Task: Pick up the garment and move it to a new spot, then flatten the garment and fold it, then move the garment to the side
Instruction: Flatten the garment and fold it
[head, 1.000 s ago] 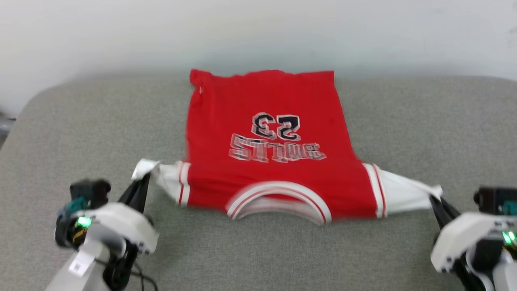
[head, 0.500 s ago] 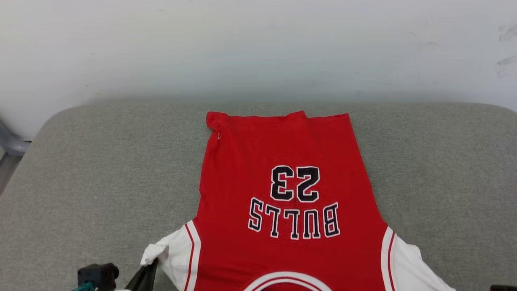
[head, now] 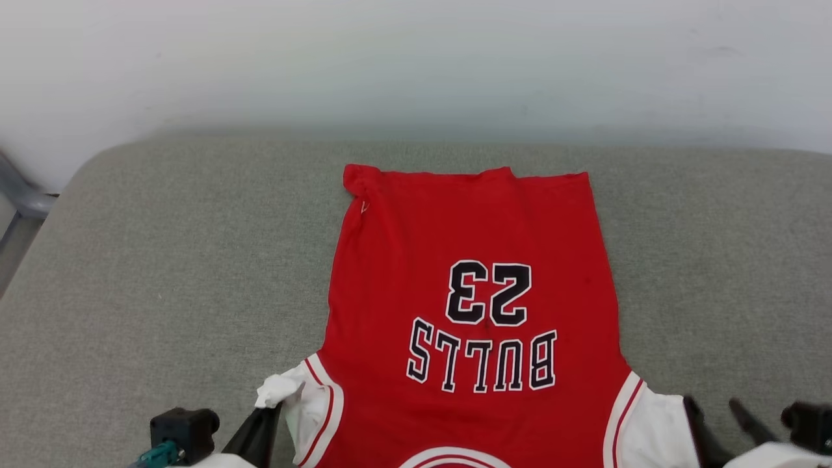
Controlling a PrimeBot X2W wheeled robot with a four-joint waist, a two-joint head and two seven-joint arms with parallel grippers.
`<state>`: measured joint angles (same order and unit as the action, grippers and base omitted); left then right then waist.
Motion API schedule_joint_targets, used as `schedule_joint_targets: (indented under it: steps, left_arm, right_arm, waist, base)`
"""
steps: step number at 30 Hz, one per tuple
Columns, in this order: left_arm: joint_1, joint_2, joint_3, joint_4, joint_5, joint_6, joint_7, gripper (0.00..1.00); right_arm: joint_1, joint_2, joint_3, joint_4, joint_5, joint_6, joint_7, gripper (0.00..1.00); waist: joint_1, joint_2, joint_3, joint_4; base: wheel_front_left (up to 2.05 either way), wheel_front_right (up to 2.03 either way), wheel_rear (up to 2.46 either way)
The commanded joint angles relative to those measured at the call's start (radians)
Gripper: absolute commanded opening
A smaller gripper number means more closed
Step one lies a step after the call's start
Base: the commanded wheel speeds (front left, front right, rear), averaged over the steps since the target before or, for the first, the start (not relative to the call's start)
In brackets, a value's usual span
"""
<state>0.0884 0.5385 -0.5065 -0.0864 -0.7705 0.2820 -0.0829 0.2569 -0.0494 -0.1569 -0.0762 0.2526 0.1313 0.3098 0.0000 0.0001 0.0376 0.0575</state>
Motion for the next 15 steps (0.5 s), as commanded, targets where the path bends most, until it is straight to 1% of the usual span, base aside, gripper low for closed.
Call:
schedule_joint_targets:
  steps: [1, 3, 5, 8, 12, 15]
  left_arm:
    - [-0.022, -0.002, 0.000, -0.006, 0.011, 0.000, -0.006, 0.00]
    - [-0.048, -0.009, -0.001, -0.017, 0.023, 0.000, -0.013, 0.00]
    - [-0.072, -0.015, -0.001, -0.026, 0.031, -0.004, -0.019, 0.00]
    - [-0.120, -0.030, -0.005, -0.039, 0.046, -0.008, -0.030, 0.00]
    - [-0.180, -0.050, -0.013, -0.052, 0.067, -0.025, -0.047, 0.00]
    - [-0.225, -0.071, -0.020, -0.055, 0.077, -0.039, -0.065, 0.00]
  right_arm:
    - [-0.049, -0.002, -0.009, -0.003, 0.001, -0.001, -0.033, 1.00]
    - [-0.130, -0.001, -0.023, 0.011, 0.002, -0.001, -0.087, 1.00]
    - [-0.223, -0.002, -0.044, 0.039, 0.002, -0.001, -0.111, 1.00]
    - [-0.376, -0.003, -0.075, 0.099, -0.013, -0.001, -0.113, 1.00]
    - [-0.563, -0.014, -0.109, 0.183, -0.022, -0.001, -0.074, 1.00]
    - [-0.707, -0.044, -0.131, 0.270, -0.032, -0.001, -0.002, 1.00]
  waist:
    - [0.0000, -0.0001, 0.033, 0.011]
    - [0.0000, -0.0001, 0.065, 0.019]
    - [0.0000, -0.0001, 0.103, 0.029]
    - [0.0000, -0.0001, 0.157, 0.053]
    - [0.0000, -0.0001, 0.231, 0.097]
    - [0.0000, -0.0001, 0.288, 0.125]
  base:
    - [0.00, 0.00, 0.00]
    - [0.00, 0.00, 0.00]
    - [0.00, 0.00, 0.00]
    - [0.00, 0.00, 0.00]
    - [0.00, 0.00, 0.00]
    - [0.00, 0.00, 0.00]
